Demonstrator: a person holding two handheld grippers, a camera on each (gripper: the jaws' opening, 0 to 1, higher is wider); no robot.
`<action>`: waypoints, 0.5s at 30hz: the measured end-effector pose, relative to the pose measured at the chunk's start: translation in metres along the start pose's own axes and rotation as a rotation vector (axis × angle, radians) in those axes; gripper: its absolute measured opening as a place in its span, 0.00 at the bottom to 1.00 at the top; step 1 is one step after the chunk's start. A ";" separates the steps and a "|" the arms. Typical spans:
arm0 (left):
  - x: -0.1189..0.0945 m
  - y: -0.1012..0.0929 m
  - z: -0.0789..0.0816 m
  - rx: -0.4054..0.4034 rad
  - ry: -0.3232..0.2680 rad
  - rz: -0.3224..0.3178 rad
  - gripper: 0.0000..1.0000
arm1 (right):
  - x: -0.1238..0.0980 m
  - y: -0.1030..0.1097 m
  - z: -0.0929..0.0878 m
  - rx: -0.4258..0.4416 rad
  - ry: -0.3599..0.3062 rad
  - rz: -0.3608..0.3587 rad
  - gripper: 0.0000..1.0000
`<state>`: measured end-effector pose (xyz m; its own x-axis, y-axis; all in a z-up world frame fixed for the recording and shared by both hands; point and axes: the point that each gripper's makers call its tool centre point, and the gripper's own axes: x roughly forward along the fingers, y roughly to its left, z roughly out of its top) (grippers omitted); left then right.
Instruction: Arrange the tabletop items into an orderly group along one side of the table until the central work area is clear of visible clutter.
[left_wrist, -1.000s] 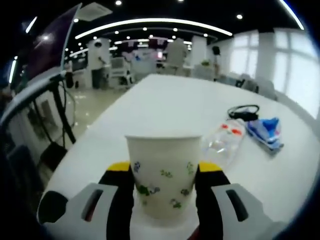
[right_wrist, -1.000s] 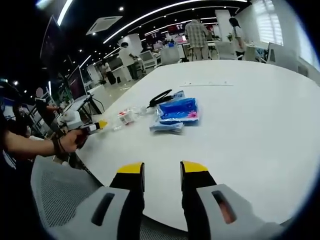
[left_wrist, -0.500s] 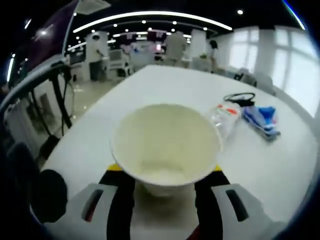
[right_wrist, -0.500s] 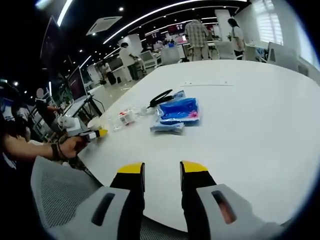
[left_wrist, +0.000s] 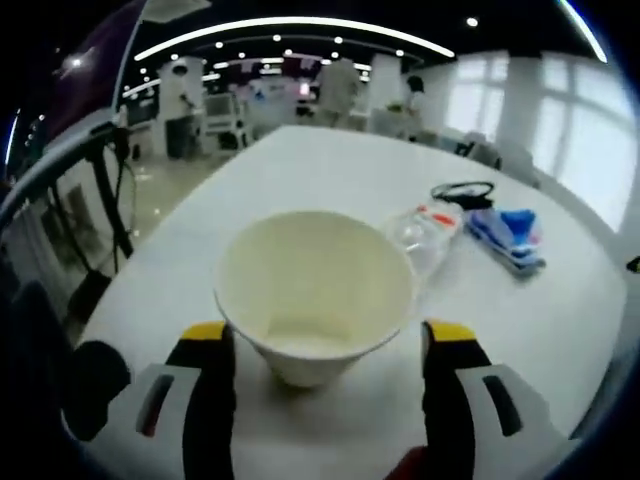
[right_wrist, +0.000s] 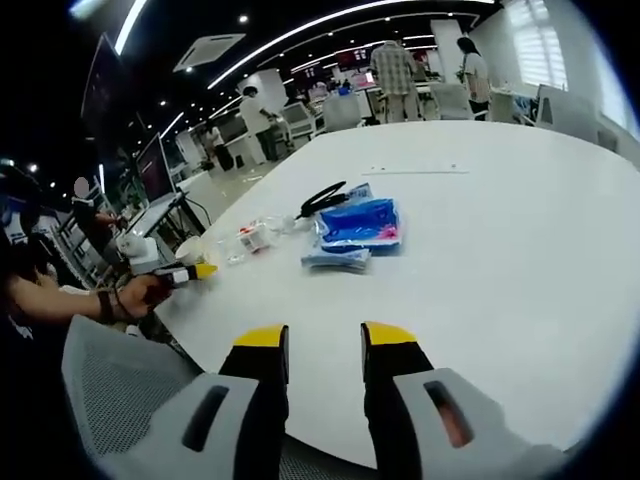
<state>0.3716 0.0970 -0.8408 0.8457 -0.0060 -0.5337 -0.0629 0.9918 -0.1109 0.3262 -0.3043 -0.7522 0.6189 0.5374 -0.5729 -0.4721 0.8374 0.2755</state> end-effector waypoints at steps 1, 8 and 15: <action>0.000 0.000 0.001 0.002 -0.001 0.002 0.72 | 0.000 0.000 0.000 0.002 0.000 0.001 0.28; -0.007 0.008 0.003 0.004 -0.006 0.018 0.66 | 0.000 0.000 -0.001 0.008 -0.003 -0.001 0.28; -0.017 0.015 -0.002 -0.009 0.002 0.028 0.59 | -0.002 -0.002 -0.004 0.022 -0.009 -0.005 0.28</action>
<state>0.3552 0.1116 -0.8354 0.8426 0.0213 -0.5381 -0.0914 0.9904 -0.1039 0.3233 -0.3070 -0.7546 0.6269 0.5341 -0.5672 -0.4552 0.8419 0.2898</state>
